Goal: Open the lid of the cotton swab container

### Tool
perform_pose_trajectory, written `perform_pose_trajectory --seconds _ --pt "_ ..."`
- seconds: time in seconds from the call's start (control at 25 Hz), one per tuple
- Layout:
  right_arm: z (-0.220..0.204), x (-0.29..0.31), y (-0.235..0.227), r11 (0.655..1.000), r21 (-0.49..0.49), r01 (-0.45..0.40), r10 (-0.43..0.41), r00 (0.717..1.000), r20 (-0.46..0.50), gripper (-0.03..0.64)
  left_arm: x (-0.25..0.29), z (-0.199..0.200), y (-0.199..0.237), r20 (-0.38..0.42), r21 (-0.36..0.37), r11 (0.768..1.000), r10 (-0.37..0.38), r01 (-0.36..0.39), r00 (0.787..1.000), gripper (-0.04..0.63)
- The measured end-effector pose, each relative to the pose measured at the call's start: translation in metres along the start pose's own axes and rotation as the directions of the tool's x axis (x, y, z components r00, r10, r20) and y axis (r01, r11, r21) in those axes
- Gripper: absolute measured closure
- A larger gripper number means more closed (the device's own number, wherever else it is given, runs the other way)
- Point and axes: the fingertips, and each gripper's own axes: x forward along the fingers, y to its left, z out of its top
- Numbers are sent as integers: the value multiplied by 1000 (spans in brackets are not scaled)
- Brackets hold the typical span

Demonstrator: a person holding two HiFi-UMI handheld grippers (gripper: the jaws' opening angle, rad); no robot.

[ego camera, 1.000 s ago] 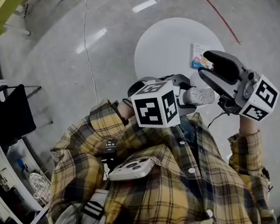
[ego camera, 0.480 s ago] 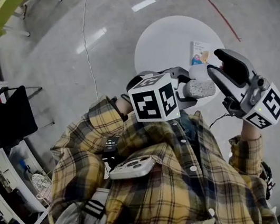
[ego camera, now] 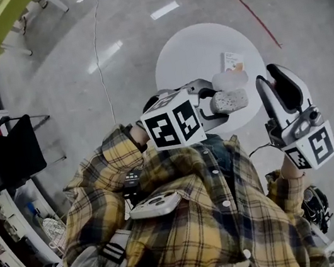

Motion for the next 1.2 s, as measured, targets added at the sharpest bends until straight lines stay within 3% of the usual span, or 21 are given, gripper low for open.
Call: perform_pose_trajectory --seconds 0.08,0.52,1.2 --pt "-4 -4 -4 999 10 47 -47 999 14 526 -3 0 5 8 -11 1000 19 -19 1000 383" --pt "-37 -19 -17 984 70 166 -164 986 -35 588 -11 6 19 36 -49 994 101 -99 994 383" --pt "-60 -10 -12 982 123 141 -131 988 -85 601 -11 6 22 55 -58 993 107 -104 993 383"
